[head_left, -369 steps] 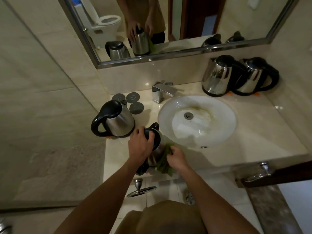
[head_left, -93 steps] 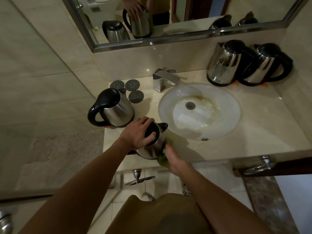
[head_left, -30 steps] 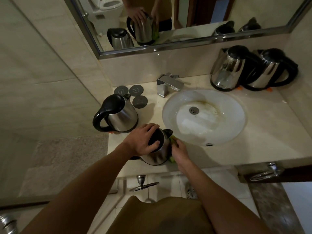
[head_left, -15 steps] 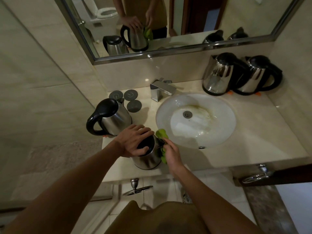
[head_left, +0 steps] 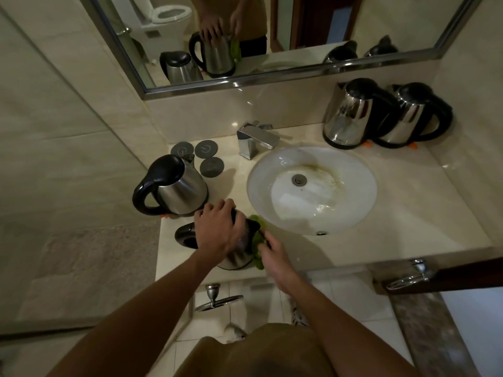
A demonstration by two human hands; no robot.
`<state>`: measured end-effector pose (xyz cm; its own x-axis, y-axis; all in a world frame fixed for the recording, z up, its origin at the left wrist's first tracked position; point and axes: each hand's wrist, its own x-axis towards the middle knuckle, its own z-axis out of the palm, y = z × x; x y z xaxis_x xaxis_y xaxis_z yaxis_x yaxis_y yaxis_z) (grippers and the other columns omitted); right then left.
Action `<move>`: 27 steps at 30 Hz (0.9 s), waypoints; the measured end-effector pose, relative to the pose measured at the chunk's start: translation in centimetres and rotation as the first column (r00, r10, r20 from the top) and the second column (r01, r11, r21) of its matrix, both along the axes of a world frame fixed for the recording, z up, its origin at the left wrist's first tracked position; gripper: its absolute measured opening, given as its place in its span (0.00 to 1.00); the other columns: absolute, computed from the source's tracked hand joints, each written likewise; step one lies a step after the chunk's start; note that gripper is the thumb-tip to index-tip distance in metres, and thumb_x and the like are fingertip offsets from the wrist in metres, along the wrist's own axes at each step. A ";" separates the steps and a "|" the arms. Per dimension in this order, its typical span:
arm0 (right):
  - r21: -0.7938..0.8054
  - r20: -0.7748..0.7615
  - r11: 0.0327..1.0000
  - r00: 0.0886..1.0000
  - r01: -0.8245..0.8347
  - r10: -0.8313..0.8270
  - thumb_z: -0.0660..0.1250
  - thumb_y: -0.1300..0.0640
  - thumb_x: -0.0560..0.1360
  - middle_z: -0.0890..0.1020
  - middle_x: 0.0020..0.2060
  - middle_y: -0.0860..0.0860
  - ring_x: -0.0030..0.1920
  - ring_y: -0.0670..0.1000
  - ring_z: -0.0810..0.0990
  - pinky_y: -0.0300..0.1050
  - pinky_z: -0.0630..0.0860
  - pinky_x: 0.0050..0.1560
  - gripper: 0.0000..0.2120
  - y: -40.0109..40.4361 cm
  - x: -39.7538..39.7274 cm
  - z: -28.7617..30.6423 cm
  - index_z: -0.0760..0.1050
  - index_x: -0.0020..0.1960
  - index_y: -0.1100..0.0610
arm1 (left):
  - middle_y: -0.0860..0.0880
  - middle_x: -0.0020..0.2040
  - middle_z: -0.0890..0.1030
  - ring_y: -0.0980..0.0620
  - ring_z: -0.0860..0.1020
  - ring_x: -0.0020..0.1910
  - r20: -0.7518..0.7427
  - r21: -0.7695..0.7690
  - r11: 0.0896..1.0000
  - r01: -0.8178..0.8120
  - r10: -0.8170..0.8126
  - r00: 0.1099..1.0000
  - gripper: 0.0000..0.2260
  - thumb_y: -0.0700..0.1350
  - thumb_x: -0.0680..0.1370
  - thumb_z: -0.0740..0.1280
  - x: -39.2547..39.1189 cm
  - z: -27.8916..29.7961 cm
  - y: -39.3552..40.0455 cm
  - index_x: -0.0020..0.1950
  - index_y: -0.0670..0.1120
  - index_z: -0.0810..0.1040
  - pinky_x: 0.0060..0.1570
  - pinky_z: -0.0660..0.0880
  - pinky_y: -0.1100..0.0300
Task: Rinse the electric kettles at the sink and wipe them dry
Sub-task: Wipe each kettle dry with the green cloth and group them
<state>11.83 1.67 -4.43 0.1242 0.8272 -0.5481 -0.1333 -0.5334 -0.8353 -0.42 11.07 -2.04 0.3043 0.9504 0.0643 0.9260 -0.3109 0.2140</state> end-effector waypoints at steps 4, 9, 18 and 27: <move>0.085 0.067 0.995 0.997 -0.051 0.045 0.56 0.67 0.82 0.74 0.67 0.48 0.66 0.47 0.72 0.37 0.70 0.63 0.23 0.3 1.5 0.3 0.68 0.75 0.53 | 0.50 0.48 0.79 0.48 0.74 0.46 -0.019 0.048 0.951 0.306 -0.306 0.952 0.18 0.56 0.78 0.50 -1.3 0.2 0.9 0.51 0.49 0.76 0.49 0.68 0.51; 0.151 0.128 0.975 0.981 -0.162 0.144 0.61 0.67 0.81 0.75 0.68 0.50 0.69 0.49 0.73 0.38 0.72 0.66 0.22 0.8 3.1 -0.7 0.73 0.71 0.51 | 0.48 0.49 0.81 0.48 0.76 0.47 0.108 0.028 0.846 0.533 -0.533 0.839 0.19 0.54 0.78 0.51 -2.3 0.2 1.9 0.53 0.47 0.78 0.51 0.72 0.53; 0.244 0.182 0.942 0.965 -0.230 0.188 0.63 0.60 0.82 0.71 0.71 0.45 0.71 0.43 0.69 0.40 0.66 0.72 0.17 2.5 2.6 -0.3 0.75 0.69 0.49 | 0.43 0.68 0.71 0.43 0.62 0.73 0.149 -0.099 0.931 -0.352 0.363 0.920 0.21 0.55 0.79 0.54 0.0 -0.7 0.3 0.64 0.46 0.74 0.70 0.58 0.40; 0.260 0.215 0.962 0.976 -0.087 0.030 0.66 0.54 0.80 0.76 0.59 0.44 0.59 0.38 0.74 0.39 0.73 0.63 0.08 2.8 1.8 -1.1 0.77 0.59 0.51 | 0.40 0.53 0.81 0.43 0.71 0.61 0.135 0.150 0.988 0.031 -0.052 0.989 0.19 0.48 0.78 0.53 -0.9 0.1 1.1 0.50 0.39 0.80 0.72 0.61 0.37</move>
